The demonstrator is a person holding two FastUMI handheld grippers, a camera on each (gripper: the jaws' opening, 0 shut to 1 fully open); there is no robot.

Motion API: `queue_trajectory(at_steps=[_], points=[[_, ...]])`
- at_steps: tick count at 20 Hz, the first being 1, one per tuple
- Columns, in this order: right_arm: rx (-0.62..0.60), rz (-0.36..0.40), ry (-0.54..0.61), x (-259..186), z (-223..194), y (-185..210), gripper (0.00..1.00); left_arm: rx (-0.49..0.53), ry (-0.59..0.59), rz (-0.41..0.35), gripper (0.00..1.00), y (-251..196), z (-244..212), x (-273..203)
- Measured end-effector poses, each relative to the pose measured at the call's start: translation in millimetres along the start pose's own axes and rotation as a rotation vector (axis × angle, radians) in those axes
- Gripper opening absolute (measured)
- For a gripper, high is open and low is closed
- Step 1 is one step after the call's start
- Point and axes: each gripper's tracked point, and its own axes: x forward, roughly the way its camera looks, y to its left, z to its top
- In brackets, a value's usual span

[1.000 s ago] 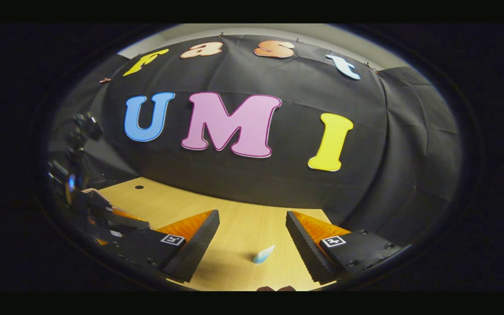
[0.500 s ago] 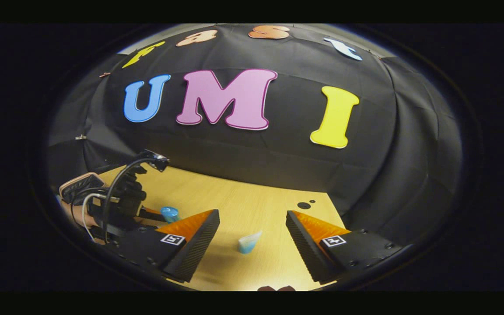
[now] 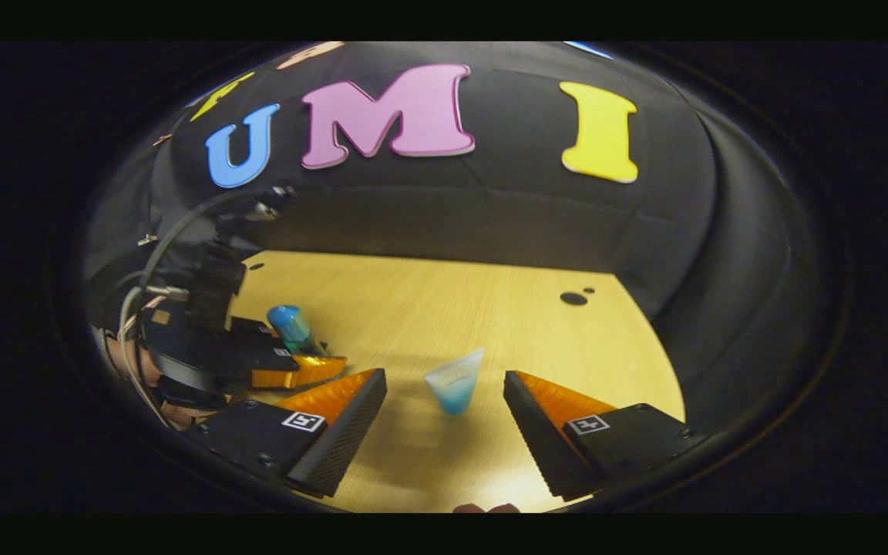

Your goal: First open the suitcase, pack the skin care products into it, and then close the suitcase.

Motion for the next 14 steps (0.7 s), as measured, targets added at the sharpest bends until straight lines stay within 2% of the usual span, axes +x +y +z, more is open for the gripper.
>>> queue_trajectory(at_steps=[1, 2, 4, 5, 6, 7, 8, 9, 10, 12, 13, 14], points=[[0.001, -0.010, 0.032, 10, -10, -4, 0.98, 0.001, 0.006, 0.000, 0.51, 0, 0, 0], [0.003, -0.018, 0.065, 25, -21, -7, 0.95, -0.008, 0.007, 0.000, 0.47, 0, 1, 1], [0.035, -0.015, 0.100, 46, -29, -6, 0.98, -0.006, 0.005, -0.005, 0.51, 0, 2, 1], [0.052, -0.014, 0.127, 53, -34, -5, 0.98, 0.002, 0.005, -0.006, 0.48, -1, 2, 1], [0.072, -0.017, 0.139, 60, -38, -5, 0.98, 0.010, 0.008, -0.006, 0.51, -2, 3, 1], [0.088, -0.012, 0.149, 65, -39, -3, 0.98, 0.016, 0.007, -0.008, 0.48, -2, 3, 3], [0.089, -0.016, 0.162, 67, -42, -3, 0.80, 0.023, 0.008, -0.010, 0.51, -3, 4, 4], [0.083, -0.033, 0.160, 60, -36, -7, 0.63, 0.029, 0.017, -0.009, 0.51, -2, 1, 4], [0.088, -0.027, 0.148, 73, -39, -5, 0.45, 0.036, 0.019, -0.006, 0.48, -3, 3, 5], [0.088, -0.032, 0.161, 69, -40, -5, 0.42, 0.034, 0.025, -0.004, 0.48, -3, 6, 5], [0.089, -0.030, 0.168, 67, -41, -5, 0.34, 0.027, 0.029, -0.012, 0.48, -5, 8, 5], [0.092, -0.022, 0.161, 63, -37, -4, 0.42, 0.020, 0.036, -0.023, 0.48, -7, 9, 6]])
